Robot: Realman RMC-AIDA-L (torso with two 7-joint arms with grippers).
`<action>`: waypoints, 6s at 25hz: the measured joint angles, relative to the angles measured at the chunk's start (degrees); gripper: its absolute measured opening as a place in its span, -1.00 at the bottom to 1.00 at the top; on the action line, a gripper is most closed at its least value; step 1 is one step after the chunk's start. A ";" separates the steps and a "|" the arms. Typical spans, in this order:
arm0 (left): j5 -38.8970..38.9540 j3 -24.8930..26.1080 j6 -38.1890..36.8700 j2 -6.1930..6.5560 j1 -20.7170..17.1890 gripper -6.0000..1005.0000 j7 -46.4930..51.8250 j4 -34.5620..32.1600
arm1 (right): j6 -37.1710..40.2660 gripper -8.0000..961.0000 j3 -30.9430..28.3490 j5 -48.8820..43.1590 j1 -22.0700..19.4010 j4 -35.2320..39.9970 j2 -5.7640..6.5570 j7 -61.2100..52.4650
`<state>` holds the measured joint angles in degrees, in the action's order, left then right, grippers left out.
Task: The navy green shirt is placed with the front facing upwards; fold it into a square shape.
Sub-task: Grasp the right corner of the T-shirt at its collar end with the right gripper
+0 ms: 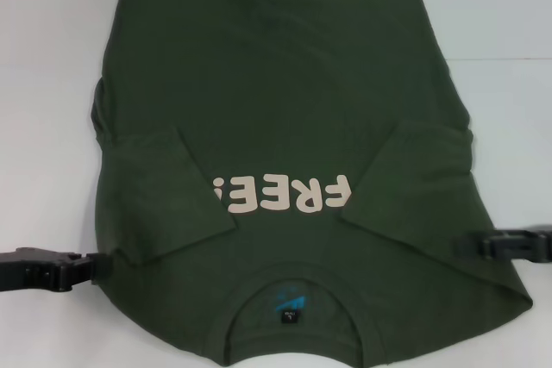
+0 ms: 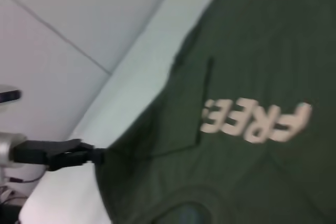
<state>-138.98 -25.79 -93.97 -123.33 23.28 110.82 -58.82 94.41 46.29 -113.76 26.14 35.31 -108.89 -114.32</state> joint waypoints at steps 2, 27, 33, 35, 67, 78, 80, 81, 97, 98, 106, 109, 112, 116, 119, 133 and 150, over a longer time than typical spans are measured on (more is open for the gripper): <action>0.02 -0.01 0.18 -0.12 0.11 -0.88 0.00 0.21 | 0.22 0.80 -1.41 -1.86 -1.46 1.53 0.20 -1.63; 0.04 -0.05 1.25 -0.49 1.92 -0.89 0.00 2.58 | -1.97 0.80 -12.96 -19.50 -2.64 3.61 -0.64 -5.12; 0.04 -0.05 1.34 -0.43 2.03 -0.89 -0.06 2.57 | -2.93 0.80 -12.78 -20.91 -2.06 3.50 -1.06 -5.82; 0.11 -0.05 1.39 -0.38 2.03 -0.89 -0.06 2.57 | -3.00 0.79 -12.78 -20.93 -1.96 3.48 -1.12 -5.83; 0.74 0.04 2.26 -0.15 2.15 -0.89 -0.42 2.57 | -2.75 0.79 -10.78 -22.47 1.26 3.21 -4.09 -5.61; 0.74 0.04 2.91 -0.07 2.21 -0.89 -0.53 2.62 | -3.14 0.50 -10.69 -22.46 3.10 2.49 -4.47 -5.84; 0.74 0.04 2.93 -0.05 2.21 -0.89 -0.53 2.63 | -3.20 0.36 -10.69 -22.46 3.38 2.48 -4.47 -5.87; 0.74 0.04 2.93 0.01 2.23 -0.89 -0.54 2.64 | -3.24 0.29 -10.69 -22.46 3.53 2.48 -4.46 -5.89; 0.74 0.04 3.64 0.41 2.41 -0.88 -0.53 2.66 | -6.46 -0.65 -8.68 -22.46 5.37 0.59 -4.66 -7.66; 0.74 0.04 3.64 0.43 2.45 -0.88 -0.53 2.66 | -6.52 -0.75 -8.65 -22.46 5.42 0.51 -4.69 -7.66; 0.74 0.04 3.64 0.59 2.87 -0.88 -0.53 2.66 | -6.88 -0.92 -8.59 -22.46 5.45 0.44 -4.72 -7.65; 0.74 0.04 3.71 0.63 2.90 -0.88 -0.54 2.66 | -6.93 -0.91 -8.59 -22.46 5.43 0.44 -4.72 -7.63; 0.74 0.04 3.72 0.64 2.91 -0.88 -0.52 2.66 | -6.75 -0.90 -8.59 -22.46 5.42 0.45 -4.63 -7.86; 0.74 0.04 3.72 0.64 2.91 -0.89 -0.49 2.66 | -6.53 -0.76 -8.59 -22.46 5.33 0.46 -4.26 -8.67; 0.74 0.04 3.72 0.64 2.91 -0.88 -0.50 2.66 | -6.49 -0.64 -8.58 -22.46 5.15 0.46 -4.10 -9.06; 0.74 0.04 3.80 0.66 2.99 -0.89 -0.35 2.58 | -6.32 0.22 -8.53 -23.09 6.05 0.46 -4.08 -9.91; 0.77 0.04 3.99 0.82 3.50 -0.88 -0.09 2.51 | -4.23 0.34 -7.67 -25.33 6.82 1.01 -3.41 -12.34</action>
<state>-138.21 -25.75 -89.98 -122.51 26.78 110.73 -56.31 90.17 38.62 -139.08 32.96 36.32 -112.30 -126.66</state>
